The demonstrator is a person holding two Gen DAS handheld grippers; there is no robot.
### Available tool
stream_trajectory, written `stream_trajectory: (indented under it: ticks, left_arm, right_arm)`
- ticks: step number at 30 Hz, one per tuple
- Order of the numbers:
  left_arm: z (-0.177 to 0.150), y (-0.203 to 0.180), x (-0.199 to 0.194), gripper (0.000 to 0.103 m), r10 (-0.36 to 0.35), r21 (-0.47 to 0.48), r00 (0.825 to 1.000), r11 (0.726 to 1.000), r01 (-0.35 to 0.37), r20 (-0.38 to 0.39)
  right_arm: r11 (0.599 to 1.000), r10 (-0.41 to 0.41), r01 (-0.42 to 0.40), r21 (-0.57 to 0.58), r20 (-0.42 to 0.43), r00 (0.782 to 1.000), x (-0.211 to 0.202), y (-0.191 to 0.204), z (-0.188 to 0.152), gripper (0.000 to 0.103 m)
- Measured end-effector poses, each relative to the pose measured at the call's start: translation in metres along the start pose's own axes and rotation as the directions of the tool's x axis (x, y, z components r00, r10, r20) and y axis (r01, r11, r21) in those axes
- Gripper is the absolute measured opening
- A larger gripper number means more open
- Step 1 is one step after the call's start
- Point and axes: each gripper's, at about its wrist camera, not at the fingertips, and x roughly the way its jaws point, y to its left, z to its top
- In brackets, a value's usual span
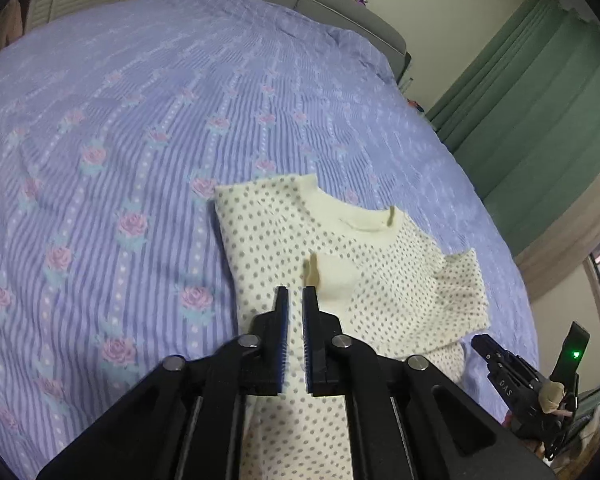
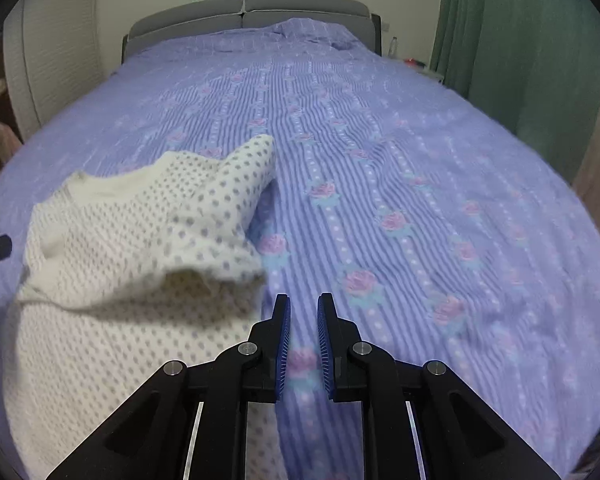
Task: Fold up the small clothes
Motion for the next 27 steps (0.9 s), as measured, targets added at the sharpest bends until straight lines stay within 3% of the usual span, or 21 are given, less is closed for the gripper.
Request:
stream_trajectory:
  ticks: [1,2,4,5,9,15,18,19,22,23,27]
  left_arm:
    - [0.000,-0.001,0.000,0.009,-0.008,0.008,1.000,1.000,0.008,-0.009]
    - [0.000,-0.003,0.002,0.016,-0.009,0.017,1.000,1.000,0.009,-0.011]
    - [0.003,-0.008,0.008,0.032,-0.018,0.036,1.000,0.999,0.019,-0.025]
    - [0.004,-0.012,0.013,0.032,-0.028,0.043,0.999,0.999,0.030,-0.035]
    - [0.011,-0.023,0.032,0.032,-0.083,0.077,0.994,0.993,0.088,-0.070]
    - [0.020,-0.030,0.065,0.032,0.005,0.151,0.994,0.988,0.011,-0.110]
    - [0.019,-0.032,0.076,0.032,0.013,0.150,0.992,0.989,0.007,-0.129]
    - [0.018,-0.034,0.078,0.032,0.009,0.153,0.991,0.988,0.011,-0.132]
    - [0.019,-0.037,0.080,0.006,-0.014,0.148,0.987,0.988,0.038,-0.160]
    - [0.022,-0.037,0.075,0.006,-0.032,0.141,0.986,0.989,0.055,-0.162]
    - [0.047,-0.044,0.020,0.006,-0.077,0.133,0.997,0.988,0.075,0.013]
  right_arm:
    - [1.000,0.019,-0.019,0.007,0.006,1.000,-0.004,0.000,-0.002,0.016]
    - [0.999,0.038,-0.039,0.015,0.015,0.999,-0.009,0.001,-0.004,0.017]
    - [0.997,0.072,-0.074,0.036,0.041,0.997,-0.018,0.003,-0.006,0.040]
    - [0.995,0.085,-0.087,0.038,0.054,0.995,-0.020,0.004,-0.006,0.042]
    - [0.995,0.098,-0.099,0.019,0.048,0.994,-0.015,0.014,-0.004,0.042]
    - [0.993,0.110,-0.111,0.035,0.036,0.993,-0.002,0.006,0.001,0.042]
    - [0.987,0.148,-0.150,0.059,0.027,0.989,0.004,0.002,0.002,0.042]
    - [0.984,0.161,-0.162,0.068,0.022,0.987,0.006,0.002,0.001,0.042]
    - [0.982,0.174,-0.175,0.067,0.019,0.985,0.009,0.003,0.001,0.042]
    - [0.982,0.177,-0.178,0.064,0.018,0.984,0.010,0.004,0.001,0.042]
    - [0.976,0.208,-0.209,0.057,0.027,0.978,0.011,0.009,0.004,0.042]
